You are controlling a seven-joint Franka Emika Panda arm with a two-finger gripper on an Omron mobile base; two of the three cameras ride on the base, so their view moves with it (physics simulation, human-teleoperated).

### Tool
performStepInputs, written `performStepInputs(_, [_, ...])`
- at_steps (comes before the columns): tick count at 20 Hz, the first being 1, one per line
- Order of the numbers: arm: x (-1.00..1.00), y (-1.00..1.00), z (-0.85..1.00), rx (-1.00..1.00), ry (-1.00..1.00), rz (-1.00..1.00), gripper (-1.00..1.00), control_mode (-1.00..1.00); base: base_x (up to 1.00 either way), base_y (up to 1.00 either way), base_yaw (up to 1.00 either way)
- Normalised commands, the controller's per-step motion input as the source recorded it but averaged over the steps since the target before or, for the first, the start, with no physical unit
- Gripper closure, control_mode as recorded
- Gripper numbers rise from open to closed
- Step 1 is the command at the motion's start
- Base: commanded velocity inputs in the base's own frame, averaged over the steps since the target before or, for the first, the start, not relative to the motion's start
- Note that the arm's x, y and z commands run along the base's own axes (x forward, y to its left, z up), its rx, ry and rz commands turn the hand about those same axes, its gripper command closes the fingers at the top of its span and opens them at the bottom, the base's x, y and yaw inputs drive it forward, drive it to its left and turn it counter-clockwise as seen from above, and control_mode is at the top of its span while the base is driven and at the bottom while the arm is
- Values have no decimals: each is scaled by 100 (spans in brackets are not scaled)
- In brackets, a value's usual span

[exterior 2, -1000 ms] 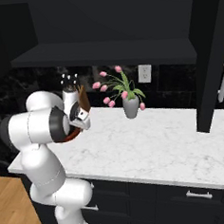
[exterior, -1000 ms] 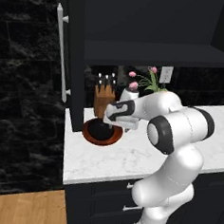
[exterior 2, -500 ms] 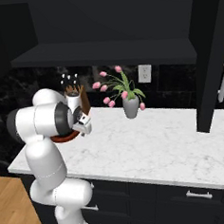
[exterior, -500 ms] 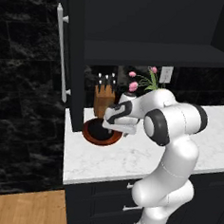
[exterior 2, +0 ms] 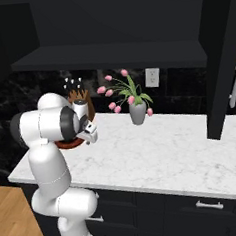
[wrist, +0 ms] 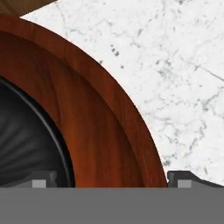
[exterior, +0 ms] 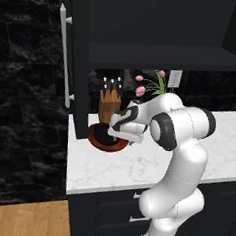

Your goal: Pick up the bowls on the counter and stack them on top of one another in the open cabinet. Place the smaller bowl on top of the larger bowl.

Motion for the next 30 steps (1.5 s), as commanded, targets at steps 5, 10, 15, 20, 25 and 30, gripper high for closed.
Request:
performStepInputs(5, [0, 27, 0, 5, -5, 0, 100, -100, 0, 0, 0])
performStepInputs(10, [-2, 3, 0, 11, -7, 0, 100, -100, 0, 0, 0])
performStepInputs(15, [-6, 0, 0, 12, -6, 0, 100, -100, 0, 0, 0])
performStepInputs(20, [-36, 0, 13, 10, -18, -3, 100, -100, 0, 0, 0])
performStepInputs(25, [-42, 0, 29, 9, -20, -5, 100, -100, 0, 0, 0])
performStepInputs(30, [-35, 0, 12, 18, -14, -5, 100, -100, 0, 0, 0])
